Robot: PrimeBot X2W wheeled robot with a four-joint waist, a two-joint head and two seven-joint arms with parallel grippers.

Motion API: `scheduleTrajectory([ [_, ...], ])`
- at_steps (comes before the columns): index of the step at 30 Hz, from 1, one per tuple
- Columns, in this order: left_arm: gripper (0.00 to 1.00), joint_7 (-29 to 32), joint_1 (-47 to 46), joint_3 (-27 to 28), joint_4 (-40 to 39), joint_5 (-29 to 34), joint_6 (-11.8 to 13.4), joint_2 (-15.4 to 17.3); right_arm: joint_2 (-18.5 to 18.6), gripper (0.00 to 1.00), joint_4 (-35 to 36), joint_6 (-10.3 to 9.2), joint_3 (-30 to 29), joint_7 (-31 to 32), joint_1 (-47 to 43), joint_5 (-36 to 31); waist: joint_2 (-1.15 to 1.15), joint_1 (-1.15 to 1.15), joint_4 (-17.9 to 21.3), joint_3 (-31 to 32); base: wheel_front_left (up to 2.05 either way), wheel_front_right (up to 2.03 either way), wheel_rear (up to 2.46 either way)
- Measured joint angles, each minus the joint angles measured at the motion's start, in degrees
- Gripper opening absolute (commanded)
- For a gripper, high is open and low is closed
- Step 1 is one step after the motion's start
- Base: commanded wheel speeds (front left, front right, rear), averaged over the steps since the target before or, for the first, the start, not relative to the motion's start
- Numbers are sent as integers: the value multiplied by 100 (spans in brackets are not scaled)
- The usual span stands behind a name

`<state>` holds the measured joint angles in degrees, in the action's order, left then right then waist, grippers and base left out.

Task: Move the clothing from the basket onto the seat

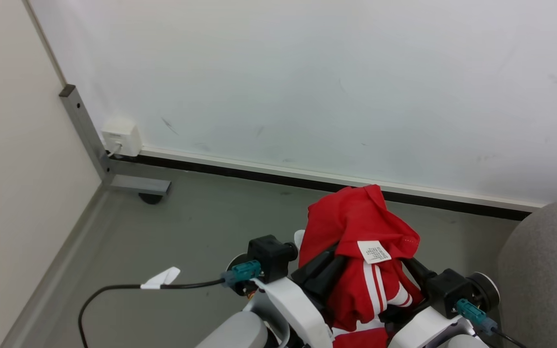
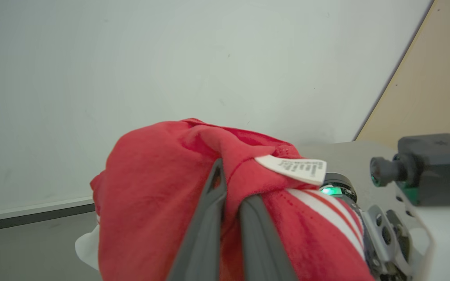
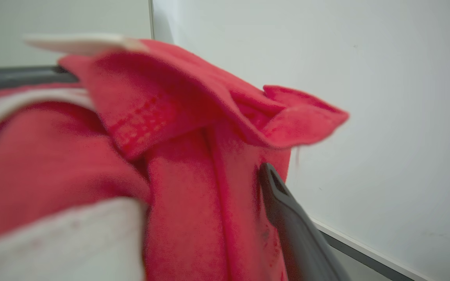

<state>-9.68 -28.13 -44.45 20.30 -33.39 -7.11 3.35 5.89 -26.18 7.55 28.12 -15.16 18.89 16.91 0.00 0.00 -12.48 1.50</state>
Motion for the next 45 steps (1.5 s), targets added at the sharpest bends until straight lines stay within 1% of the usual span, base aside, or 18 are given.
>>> scheduleTrajectory([
  [1, 0, -7, 0, -8, 8, -16, 0, -1, -5, 67, -4, 0, -4, -1, 0, 24, 0, 0, -17, 4, 0, 0, 0],
  [2, 0, -10, 0, -11, 14, -23, 0, -2, -7, 27, -7, 0, -12, -1, 0, 33, 0, 0, -30, 7, 0, 0, 0],
  [3, 0, -27, -1, -12, 22, -32, 1, -4, -11, 0, -4, 0, -23, -1, 0, 46, 0, 0, -37, 8, 0, 0, 0],
  [24, 0, -132, -26, -2, 93, -75, 65, 4, -55, 0, 152, 0, -120, 0, -26, 283, 0, 0, 190, -43, 0, 0, 0],
  [25, 7, -134, -26, -3, 93, -75, 67, 9, -60, 0, 167, 0, -143, 0, -30, 292, 0, 0, 204, -46, 0, 0, 0],
  [26, 24, -144, -26, -5, 92, -75, 69, 14, -66, 0, 186, 0, -177, 0, -36, 311, 0, 0, 223, -49, 0, 0, 0],
  [28, 36, -144, -27, -9, 91, -75, 78, 34, -74, 0, 229, 0, -233, 0, -47, 330, 0, 0, 269, -57, 0, 0, 0],
  [29, 78, -143, -28, -10, 92, -76, 89, 45, -74, 0, 243, 0, -266, 0, -54, 336, 0, 0, 297, -62, 0, 0, 0],
  [30, 100, -142, -28, -13, 90, -76, 112, 52, -73, 0, 266, 0, -288, 1, -63, 336, 0, 0, 329, -67, 0, 0, 0],
  [37, 100, -149, -35, -22, 43, -90, 131, 135, -70, 0, 424, 0, -602, 2, -170, 393, 0, 0, 677, -113, 0, 0, 0],
  [45, 100, -213, -13, -102, -55, -88, 119, 259, -40, 0, 657, 0, -1032, 2, -279, 447, 0, 0, 1393, -183, 0, 0, 0],
])
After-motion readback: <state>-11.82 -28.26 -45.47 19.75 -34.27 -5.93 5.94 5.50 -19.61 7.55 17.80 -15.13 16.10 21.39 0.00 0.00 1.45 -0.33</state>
